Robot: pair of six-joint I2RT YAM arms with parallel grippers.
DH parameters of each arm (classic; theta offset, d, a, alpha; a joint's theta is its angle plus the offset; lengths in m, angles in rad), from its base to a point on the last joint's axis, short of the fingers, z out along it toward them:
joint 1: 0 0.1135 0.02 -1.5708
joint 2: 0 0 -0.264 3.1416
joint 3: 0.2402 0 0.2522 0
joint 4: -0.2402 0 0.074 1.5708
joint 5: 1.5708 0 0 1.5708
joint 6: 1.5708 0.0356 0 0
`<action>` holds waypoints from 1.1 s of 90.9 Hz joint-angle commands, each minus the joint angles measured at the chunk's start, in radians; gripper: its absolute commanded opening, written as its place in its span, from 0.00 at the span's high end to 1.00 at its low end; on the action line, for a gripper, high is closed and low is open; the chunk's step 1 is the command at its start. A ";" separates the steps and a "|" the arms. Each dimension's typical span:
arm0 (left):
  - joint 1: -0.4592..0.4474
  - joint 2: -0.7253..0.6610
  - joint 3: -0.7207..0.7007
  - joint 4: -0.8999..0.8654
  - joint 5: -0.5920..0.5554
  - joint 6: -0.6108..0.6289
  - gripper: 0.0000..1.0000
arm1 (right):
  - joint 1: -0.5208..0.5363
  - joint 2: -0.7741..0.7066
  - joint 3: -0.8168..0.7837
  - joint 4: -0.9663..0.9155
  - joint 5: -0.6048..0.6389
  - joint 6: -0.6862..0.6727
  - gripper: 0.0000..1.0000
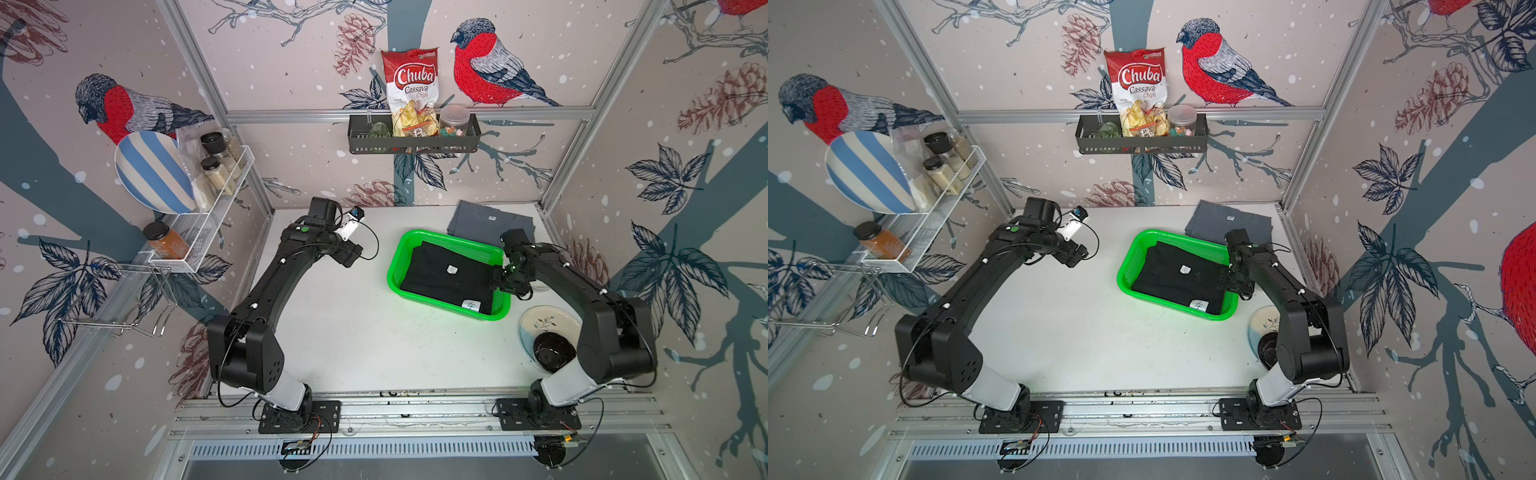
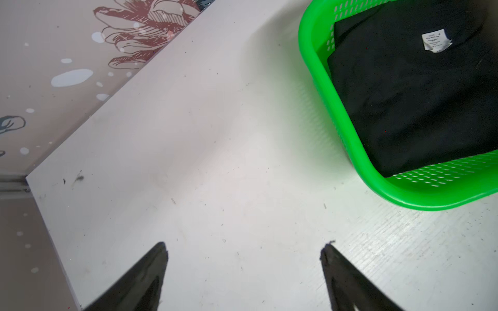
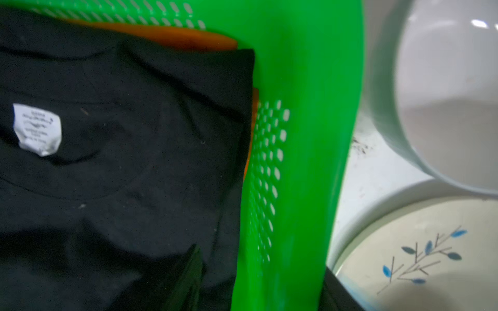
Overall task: Put the folded t-shirts into the basket
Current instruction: Move the bin to the center of the board.
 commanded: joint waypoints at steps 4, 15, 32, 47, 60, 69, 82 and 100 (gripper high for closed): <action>0.056 -0.091 -0.092 -0.017 0.036 0.025 0.12 | 0.109 0.077 0.084 0.003 0.023 -0.154 0.49; 0.086 -0.180 -0.171 -0.008 0.048 0.042 0.12 | 0.205 0.174 0.181 -0.011 -0.027 -0.206 0.59; 0.096 -0.257 -0.233 -0.019 0.031 0.073 0.12 | 0.294 0.333 0.398 -0.038 0.006 -0.254 0.60; 0.098 -0.288 -0.271 -0.025 0.014 0.075 0.12 | 0.299 0.435 0.542 -0.084 -0.015 -0.264 0.61; 0.098 -0.315 -0.288 -0.033 0.007 0.081 0.12 | 0.327 0.439 0.556 -0.072 -0.062 -0.331 0.64; 0.098 -0.321 -0.293 -0.040 0.017 0.083 0.12 | 0.338 0.428 0.552 -0.075 -0.110 -0.403 0.64; 0.098 -0.326 -0.303 -0.050 0.031 0.082 0.12 | 0.333 0.399 0.546 -0.089 -0.132 -0.468 0.65; 0.098 -0.337 -0.330 -0.033 0.033 0.051 0.12 | 0.283 0.395 0.586 -0.083 -0.140 -0.291 0.53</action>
